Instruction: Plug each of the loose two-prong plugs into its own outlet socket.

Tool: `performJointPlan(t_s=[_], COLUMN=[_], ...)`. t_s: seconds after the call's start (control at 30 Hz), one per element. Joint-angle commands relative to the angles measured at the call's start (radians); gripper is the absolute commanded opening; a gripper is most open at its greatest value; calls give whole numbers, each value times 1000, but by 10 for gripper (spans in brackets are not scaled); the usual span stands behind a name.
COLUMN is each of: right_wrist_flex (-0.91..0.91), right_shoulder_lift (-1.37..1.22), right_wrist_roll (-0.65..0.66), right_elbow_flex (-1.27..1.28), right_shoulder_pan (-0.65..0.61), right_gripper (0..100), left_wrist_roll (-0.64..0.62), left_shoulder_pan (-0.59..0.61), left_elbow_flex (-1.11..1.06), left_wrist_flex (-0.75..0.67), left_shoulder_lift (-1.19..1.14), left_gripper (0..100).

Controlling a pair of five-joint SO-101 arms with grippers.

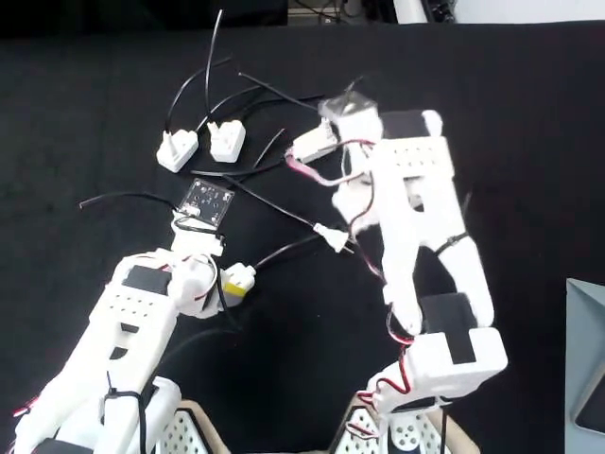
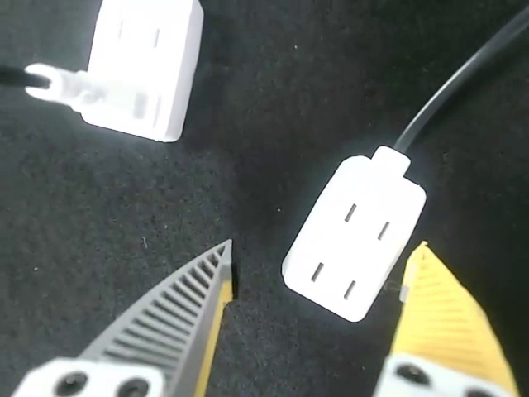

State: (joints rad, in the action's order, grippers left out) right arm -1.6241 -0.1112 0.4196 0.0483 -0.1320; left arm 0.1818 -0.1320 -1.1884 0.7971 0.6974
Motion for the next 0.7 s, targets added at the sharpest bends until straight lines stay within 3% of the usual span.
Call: performJointPlan(t_s=[0.0,0.17,0.67], right_wrist_flex=[106,236,727], right_shoulder_lift=[28,33,163], right_wrist_roll=[172,276,284], right_elbow_flex=[77,209,553], right_shoulder_pan=[-18,-34,-144], right_gripper=[131,131,132], left_wrist_roll=[-6,-6,-6], left_shoulder_pan=[-5,-5,-5], left_elbow_flex=[2,2,2], left_wrist_flex=[-18,-18,-18], left_shoulder_lift=[14,14,14], left_gripper=[320,320,320])
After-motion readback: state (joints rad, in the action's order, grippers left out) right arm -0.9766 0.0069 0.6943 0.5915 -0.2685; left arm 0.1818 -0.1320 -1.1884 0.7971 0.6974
